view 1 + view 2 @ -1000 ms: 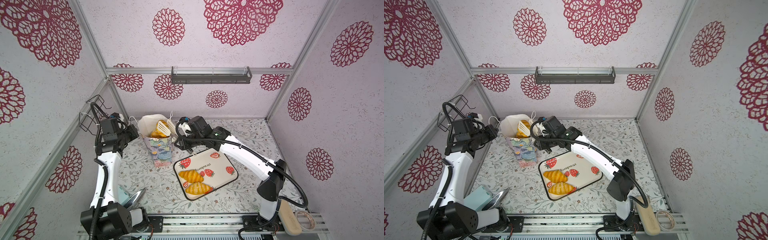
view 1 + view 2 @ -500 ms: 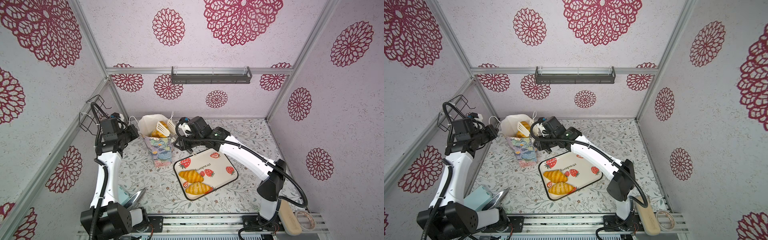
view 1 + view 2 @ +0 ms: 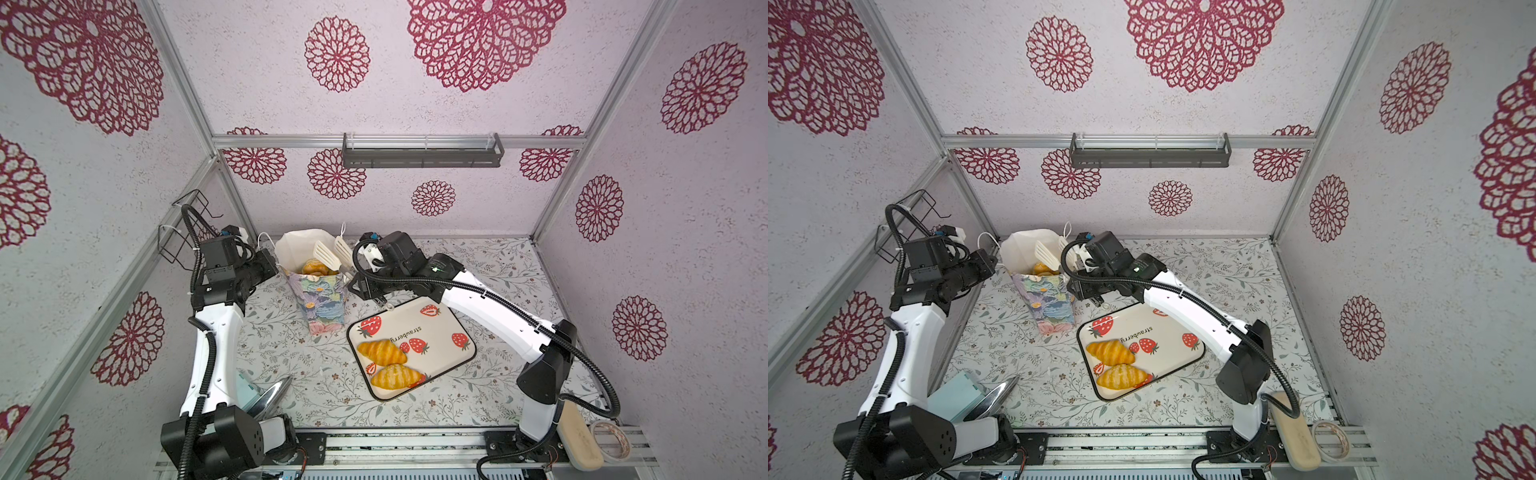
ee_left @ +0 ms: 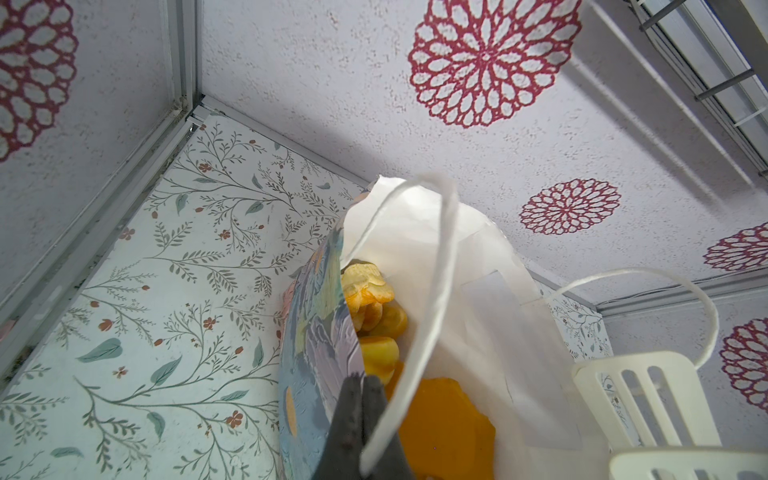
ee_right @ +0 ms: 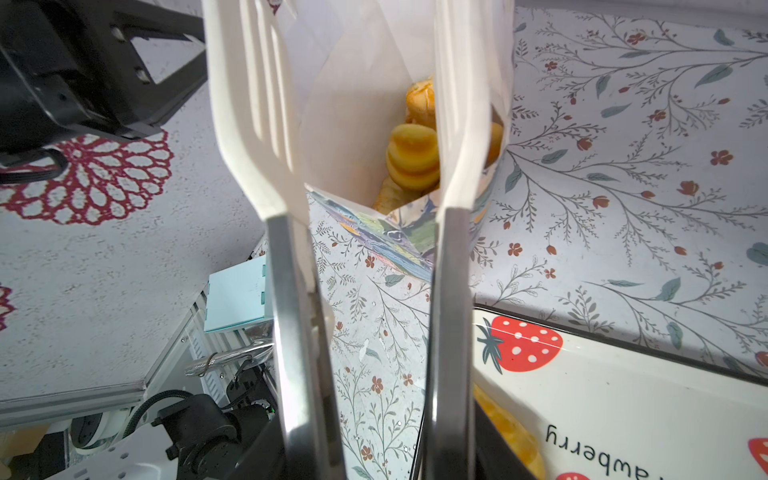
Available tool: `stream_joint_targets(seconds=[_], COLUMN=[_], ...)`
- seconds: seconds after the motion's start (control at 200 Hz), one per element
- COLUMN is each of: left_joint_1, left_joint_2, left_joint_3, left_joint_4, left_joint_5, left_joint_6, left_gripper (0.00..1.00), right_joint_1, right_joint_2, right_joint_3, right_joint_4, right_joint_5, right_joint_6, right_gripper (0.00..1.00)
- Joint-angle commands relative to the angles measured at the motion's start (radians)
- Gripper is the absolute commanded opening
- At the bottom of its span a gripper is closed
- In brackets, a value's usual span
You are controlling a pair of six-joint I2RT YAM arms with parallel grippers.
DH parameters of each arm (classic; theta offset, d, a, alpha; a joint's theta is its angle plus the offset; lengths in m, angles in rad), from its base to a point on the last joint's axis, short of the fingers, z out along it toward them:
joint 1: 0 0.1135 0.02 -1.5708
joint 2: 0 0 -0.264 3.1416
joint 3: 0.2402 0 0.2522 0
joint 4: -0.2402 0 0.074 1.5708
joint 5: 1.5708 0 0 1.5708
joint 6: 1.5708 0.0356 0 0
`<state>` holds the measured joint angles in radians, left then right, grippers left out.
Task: Place the fake bread into the paper bag
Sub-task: 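Lower the striped bun into the bag held by the left gripper and release, then raise the open tongs out of the bag and move back over the tray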
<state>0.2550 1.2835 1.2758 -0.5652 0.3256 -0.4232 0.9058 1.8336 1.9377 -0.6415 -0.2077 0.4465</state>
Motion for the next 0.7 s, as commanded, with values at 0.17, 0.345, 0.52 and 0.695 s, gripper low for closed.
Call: stream_joint_targets(seconds=[0.17,0.345,0.52,0.695], left_joint_1=[-0.008,-0.01,-0.011,-0.016], left_joint_2=[-0.011,-0.01,-0.01,-0.012], left_joint_3=[-0.012,-0.01,-0.01,-0.012], left_joint_4=[0.007,0.008,0.008,0.009], left_joint_5=[-0.002,-0.003,-0.001,0.0], left_joint_6=[-0.003,-0.004,-0.006,-0.005], left_gripper=[0.0,0.0,0.0,0.0], right_joint_1=[-0.002,-0.003,-0.008,-0.017], right_joint_2=[-0.174,-0.262,-0.347,-0.4], right_joint_3=[-0.063,-0.169,-0.268,-0.344], right_joint_4=[0.035,0.031,0.036,0.024], right_joint_5=[0.053,0.095,0.129,0.146], right_joint_6=[-0.003,0.002,0.025,0.04], right_gripper=[0.47,0.47,0.48,0.48])
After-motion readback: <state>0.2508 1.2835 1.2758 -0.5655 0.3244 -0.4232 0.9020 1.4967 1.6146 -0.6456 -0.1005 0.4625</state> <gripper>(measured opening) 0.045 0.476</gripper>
